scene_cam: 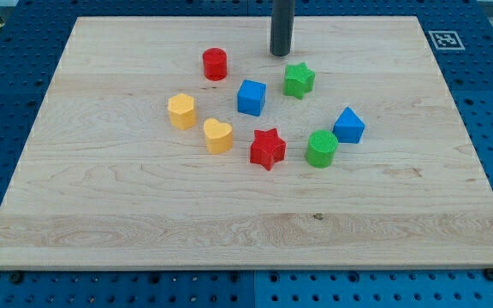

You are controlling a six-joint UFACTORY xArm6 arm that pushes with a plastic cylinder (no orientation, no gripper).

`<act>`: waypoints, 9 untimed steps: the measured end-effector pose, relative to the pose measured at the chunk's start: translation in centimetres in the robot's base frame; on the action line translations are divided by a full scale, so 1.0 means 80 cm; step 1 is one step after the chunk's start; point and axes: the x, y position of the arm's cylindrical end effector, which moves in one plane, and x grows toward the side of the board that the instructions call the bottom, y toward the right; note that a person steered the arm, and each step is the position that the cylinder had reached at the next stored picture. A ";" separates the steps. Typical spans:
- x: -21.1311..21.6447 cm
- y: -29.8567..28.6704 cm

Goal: Place the blue cube horizontally towards the yellow hexagon

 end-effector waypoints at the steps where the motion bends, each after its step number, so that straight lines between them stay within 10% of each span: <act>1: 0.001 0.017; 9: 0.131 0.023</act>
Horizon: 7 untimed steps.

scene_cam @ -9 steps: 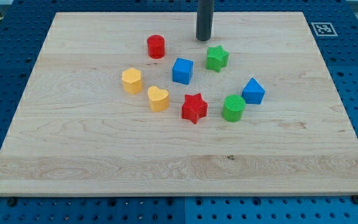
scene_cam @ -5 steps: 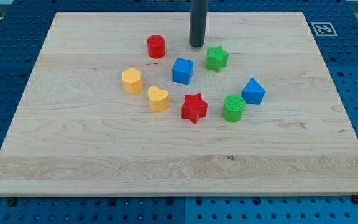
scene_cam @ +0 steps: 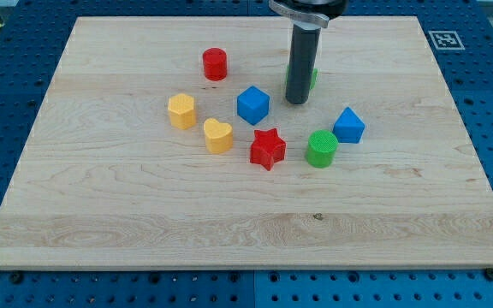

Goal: Place the blue cube horizontally towards the yellow hexagon

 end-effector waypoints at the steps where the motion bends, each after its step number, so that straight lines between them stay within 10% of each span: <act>1: 0.000 0.001; 7: -0.012 -0.082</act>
